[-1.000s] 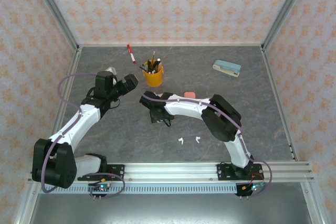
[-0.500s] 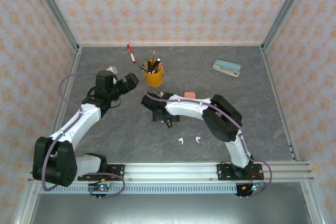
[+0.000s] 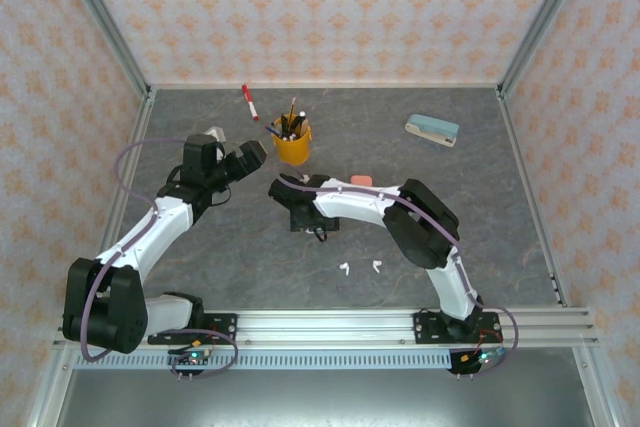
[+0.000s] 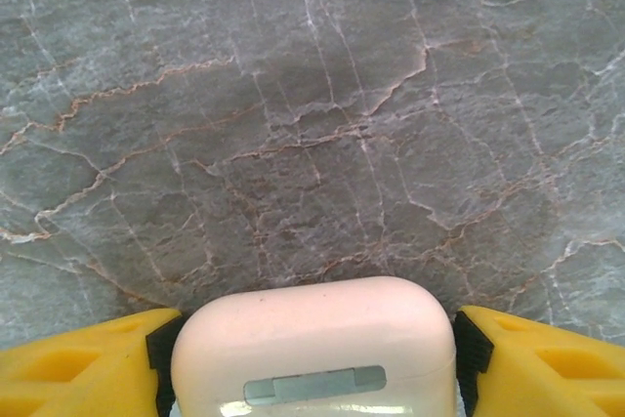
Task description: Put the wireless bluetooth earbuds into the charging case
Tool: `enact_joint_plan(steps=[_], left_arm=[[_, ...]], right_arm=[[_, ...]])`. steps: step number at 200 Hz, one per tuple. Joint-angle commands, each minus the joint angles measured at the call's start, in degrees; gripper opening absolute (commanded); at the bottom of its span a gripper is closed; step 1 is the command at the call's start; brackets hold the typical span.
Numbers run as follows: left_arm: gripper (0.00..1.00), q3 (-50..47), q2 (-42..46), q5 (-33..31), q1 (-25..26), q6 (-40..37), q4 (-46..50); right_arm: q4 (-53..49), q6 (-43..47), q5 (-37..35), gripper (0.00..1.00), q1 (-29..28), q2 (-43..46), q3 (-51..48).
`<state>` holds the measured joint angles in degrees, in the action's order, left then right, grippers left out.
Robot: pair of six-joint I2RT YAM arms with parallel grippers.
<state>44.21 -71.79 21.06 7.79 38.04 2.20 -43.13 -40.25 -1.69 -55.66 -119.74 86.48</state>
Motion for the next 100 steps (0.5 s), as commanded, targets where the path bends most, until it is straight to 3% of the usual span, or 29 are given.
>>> enact_joint_plan(steps=[1, 100], left_arm=[[1.00, 1.23, -0.41, 1.20, 0.38, -0.82, 0.06], [1.00, 2.07, 0.57, 1.62, 0.39, -3.10, 1.74]], right_arm=[[-1.63, 0.21, 0.50, 0.71, 1.24, -2.12, -2.37], [-1.31, -0.18, -0.13, 0.65, 1.41, -0.91, -3.75]])
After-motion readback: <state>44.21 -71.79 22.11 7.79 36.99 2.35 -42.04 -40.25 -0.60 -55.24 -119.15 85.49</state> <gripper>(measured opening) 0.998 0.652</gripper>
